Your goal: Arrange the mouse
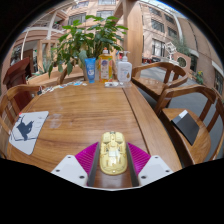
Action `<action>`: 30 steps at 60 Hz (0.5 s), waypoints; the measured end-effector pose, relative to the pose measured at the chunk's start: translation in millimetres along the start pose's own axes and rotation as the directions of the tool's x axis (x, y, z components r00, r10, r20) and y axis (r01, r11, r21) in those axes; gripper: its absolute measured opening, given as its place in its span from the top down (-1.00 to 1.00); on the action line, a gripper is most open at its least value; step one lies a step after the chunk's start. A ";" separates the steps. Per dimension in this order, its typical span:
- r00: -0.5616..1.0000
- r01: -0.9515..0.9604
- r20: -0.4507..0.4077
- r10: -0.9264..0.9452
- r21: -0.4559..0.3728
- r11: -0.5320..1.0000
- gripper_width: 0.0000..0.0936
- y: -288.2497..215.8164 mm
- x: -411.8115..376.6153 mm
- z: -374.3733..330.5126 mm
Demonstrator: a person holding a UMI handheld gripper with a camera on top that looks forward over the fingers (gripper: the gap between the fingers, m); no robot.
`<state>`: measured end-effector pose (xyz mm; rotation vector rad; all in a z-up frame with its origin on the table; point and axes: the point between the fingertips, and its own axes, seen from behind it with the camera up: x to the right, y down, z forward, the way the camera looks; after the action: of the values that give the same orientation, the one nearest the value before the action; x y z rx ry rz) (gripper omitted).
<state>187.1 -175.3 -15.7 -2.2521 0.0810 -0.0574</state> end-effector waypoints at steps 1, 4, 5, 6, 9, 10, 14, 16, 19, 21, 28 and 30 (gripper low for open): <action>1.000 0.003 -0.001 -0.003 0.004 1.000 -0.01 -1.1 -0.3 0.6; 1.000 0.009 -0.009 -0.009 0.011 1.000 0.02 -2.1 0.0 1.4; 1.000 0.014 -0.014 -0.014 0.013 1.000 0.02 -2.4 0.0 1.3; 1.000 0.022 -0.017 -0.022 0.015 1.000 0.06 -2.6 0.1 1.4; 0.999 0.034 -0.027 -0.033 0.019 0.999 0.13 -3.1 0.1 1.3; 0.999 0.031 -0.030 -0.030 0.020 0.999 0.15 -3.3 0.2 1.3; 0.999 0.021 -0.036 -0.020 0.024 0.999 0.25 -5.2 -0.2 0.8; 0.999 0.020 -0.044 -0.019 0.024 1.000 0.27 -5.4 1.0 0.5; 0.997 0.032 -0.065 -0.031 0.023 0.999 0.27 -7.9 6.0 -2.6; 0.996 0.022 -0.083 -0.019 0.043 0.999 0.27 -16.6 8.9 -5.3; 0.993 0.015 -0.115 0.001 0.143 0.990 0.27 -74.7 9.1 -28.9; 0.992 0.008 -0.124 0.016 0.192 0.981 0.27 -100.3 6.5 -39.6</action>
<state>194.8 -143.3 87.2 -2.0537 0.1412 -0.1958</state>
